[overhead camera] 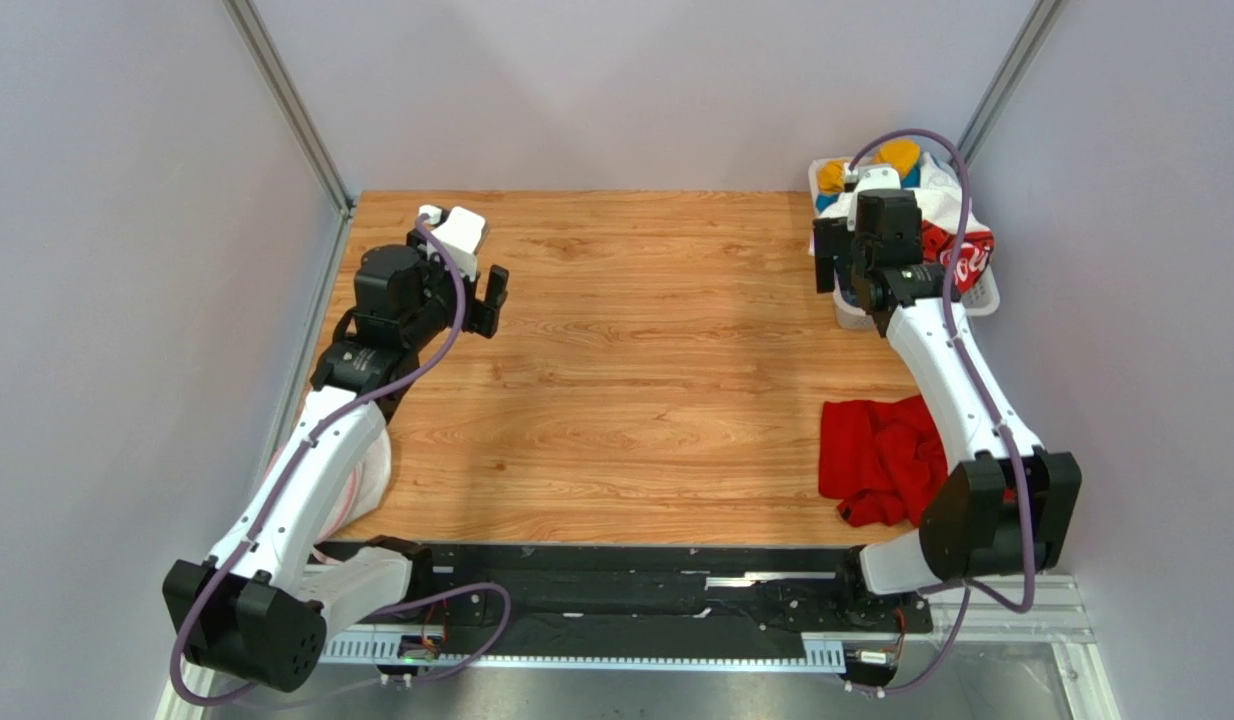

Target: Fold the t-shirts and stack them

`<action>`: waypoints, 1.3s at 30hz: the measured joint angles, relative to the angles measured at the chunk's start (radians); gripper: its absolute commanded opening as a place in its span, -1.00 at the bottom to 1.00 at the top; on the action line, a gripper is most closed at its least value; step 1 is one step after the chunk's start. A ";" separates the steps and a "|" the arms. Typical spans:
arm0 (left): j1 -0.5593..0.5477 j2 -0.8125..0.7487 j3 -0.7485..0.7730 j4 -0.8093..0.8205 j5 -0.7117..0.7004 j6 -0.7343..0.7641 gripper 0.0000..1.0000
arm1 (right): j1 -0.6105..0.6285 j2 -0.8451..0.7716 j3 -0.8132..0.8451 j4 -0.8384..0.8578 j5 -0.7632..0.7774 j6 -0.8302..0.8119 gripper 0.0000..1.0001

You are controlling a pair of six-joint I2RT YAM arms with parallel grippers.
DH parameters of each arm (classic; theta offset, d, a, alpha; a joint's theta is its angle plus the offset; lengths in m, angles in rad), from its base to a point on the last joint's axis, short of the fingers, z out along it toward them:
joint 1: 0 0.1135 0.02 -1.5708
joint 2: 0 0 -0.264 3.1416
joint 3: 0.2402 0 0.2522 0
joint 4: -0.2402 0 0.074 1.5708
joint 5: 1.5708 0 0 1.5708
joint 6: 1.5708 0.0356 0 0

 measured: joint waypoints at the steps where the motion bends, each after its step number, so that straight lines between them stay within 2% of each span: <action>1: 0.000 0.003 0.000 0.000 0.000 0.004 0.69 | -0.014 0.022 0.008 -0.003 0.000 -0.006 0.54; 3: 0.000 0.014 0.000 0.001 0.000 0.014 0.68 | -0.046 0.084 0.043 -0.011 -0.004 -0.018 0.27; 4: 0.000 0.021 0.000 0.002 0.000 0.017 0.66 | -0.058 0.109 0.062 -0.015 -0.009 -0.022 0.22; 9: 0.000 0.072 0.000 0.008 0.000 0.037 0.63 | -0.116 0.252 0.197 -0.029 -0.033 -0.035 0.22; 19: 0.000 0.129 0.000 0.026 0.000 0.060 0.61 | -0.150 0.402 0.322 -0.034 -0.057 -0.066 0.24; 21: 0.000 0.135 0.000 0.029 0.000 0.061 0.61 | -0.153 0.434 0.346 -0.034 -0.064 -0.071 0.18; 22: 0.000 0.138 0.000 0.030 0.000 0.062 0.60 | -0.155 0.449 0.356 -0.036 -0.067 -0.074 0.09; 23: 0.000 0.141 0.000 0.030 0.000 0.063 0.59 | -0.157 0.465 0.368 -0.036 -0.069 -0.077 -0.56; 24: 0.000 0.145 0.000 0.031 -0.001 0.063 0.58 | -0.158 0.475 0.376 -0.035 -0.071 -0.080 -0.84; 25: 0.000 0.149 0.000 0.031 -0.004 0.064 0.57 | -0.160 0.488 0.386 -0.041 -0.071 -0.087 -1.00; 33: 0.000 0.159 0.000 0.031 -0.021 0.078 0.55 | -0.161 0.558 0.546 -0.164 -0.129 -0.080 -1.00; 39: 0.000 0.127 0.000 0.031 -0.034 0.081 0.55 | -0.148 0.555 0.848 -0.362 -0.200 -0.081 -1.00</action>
